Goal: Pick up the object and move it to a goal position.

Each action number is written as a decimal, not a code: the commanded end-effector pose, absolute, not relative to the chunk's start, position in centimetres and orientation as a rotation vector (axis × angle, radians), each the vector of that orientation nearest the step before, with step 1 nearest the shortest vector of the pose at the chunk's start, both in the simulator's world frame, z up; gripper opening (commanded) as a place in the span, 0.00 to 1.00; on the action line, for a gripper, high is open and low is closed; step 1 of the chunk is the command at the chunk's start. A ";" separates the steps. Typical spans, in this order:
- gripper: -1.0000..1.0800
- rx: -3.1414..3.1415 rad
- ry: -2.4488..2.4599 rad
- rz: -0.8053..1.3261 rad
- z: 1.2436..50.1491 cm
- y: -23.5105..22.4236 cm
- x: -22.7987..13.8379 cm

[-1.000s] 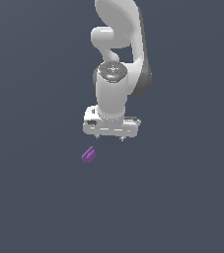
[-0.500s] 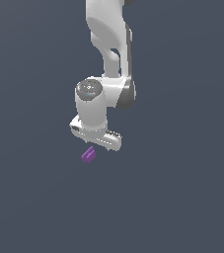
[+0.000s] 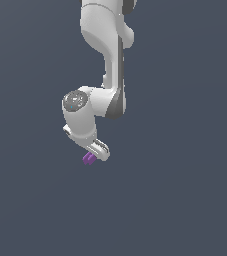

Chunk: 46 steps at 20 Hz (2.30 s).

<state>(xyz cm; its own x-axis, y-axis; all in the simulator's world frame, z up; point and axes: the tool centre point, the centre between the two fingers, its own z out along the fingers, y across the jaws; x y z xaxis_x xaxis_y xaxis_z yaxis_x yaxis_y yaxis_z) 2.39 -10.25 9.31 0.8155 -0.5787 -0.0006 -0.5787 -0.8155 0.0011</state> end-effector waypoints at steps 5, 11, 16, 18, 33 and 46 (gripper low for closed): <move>0.96 2.982 -0.988 -0.001 9.0 -10.7 2.4; 0.96 2.980 -0.992 -0.001 7.1 -10.7 2.3; 0.96 2.979 -0.998 0.000 4.6 -10.7 2.3; 0.96 2.979 -0.999 0.000 4.1 -10.7 2.3; 0.00 2.979 -0.998 0.000 4.0 -10.7 2.4; 0.00 2.979 -0.998 0.000 7.4 -6.7 0.5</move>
<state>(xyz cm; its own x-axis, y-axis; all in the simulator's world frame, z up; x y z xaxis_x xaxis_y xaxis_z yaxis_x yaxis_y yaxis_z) 0.88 -7.56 6.67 0.7975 -0.6033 -0.0010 -0.6033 -0.7975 0.0003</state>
